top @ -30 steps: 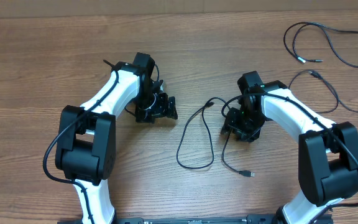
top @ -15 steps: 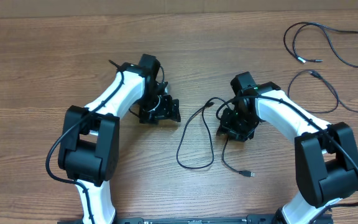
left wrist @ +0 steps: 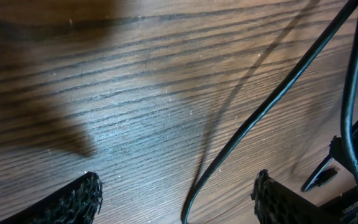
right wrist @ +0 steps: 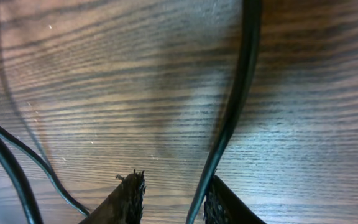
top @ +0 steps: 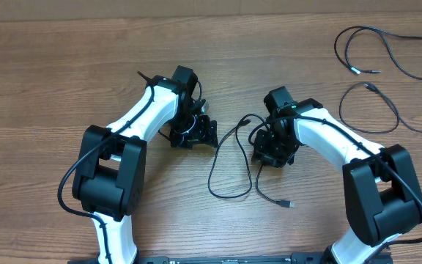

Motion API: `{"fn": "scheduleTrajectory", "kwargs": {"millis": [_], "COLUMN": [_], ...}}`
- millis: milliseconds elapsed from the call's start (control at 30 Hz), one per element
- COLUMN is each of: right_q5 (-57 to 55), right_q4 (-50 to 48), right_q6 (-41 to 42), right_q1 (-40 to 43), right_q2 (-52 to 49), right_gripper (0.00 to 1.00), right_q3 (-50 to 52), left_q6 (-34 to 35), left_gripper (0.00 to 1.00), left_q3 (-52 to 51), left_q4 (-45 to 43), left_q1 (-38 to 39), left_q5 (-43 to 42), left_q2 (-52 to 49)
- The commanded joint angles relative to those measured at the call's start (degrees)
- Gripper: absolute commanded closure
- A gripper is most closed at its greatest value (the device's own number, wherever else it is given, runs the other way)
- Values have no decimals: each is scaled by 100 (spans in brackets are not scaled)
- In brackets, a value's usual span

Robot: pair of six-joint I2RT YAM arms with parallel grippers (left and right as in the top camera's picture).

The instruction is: Untangle cables

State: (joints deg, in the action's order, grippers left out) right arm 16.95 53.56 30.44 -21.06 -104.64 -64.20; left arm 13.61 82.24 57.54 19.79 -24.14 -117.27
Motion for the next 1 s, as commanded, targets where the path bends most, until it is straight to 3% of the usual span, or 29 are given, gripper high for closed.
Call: {"fn": "scheduleTrajectory", "kwargs": {"millis": [0, 167, 367, 767, 967], "right_q5": [-671, -966, -927, 439, 774], "right_q4": [131, 227, 151, -839, -841], "right_q6": [155, 323, 326, 323, 323], "right_q1": [-9, -4, -44, -144, -42], "right_q2": [-28, -28, -28, -28, -26], "right_gripper": [68, 61, 60, 83, 96], "right_q3": [17, 17, 125, 560, 372], "left_q6": [79, 76, 76, 76, 76], "left_gripper": [19, 19, 20, 20, 21], "left_q3": [63, 63, 63, 63, 63], "left_q4": [61, 74, 70, 46, 70], "left_q1": [15, 17, 52, 63, 66], "left_q5": [35, 33, 35, 35, 35], "left_q2": [28, 28, 28, 28, 28]}}
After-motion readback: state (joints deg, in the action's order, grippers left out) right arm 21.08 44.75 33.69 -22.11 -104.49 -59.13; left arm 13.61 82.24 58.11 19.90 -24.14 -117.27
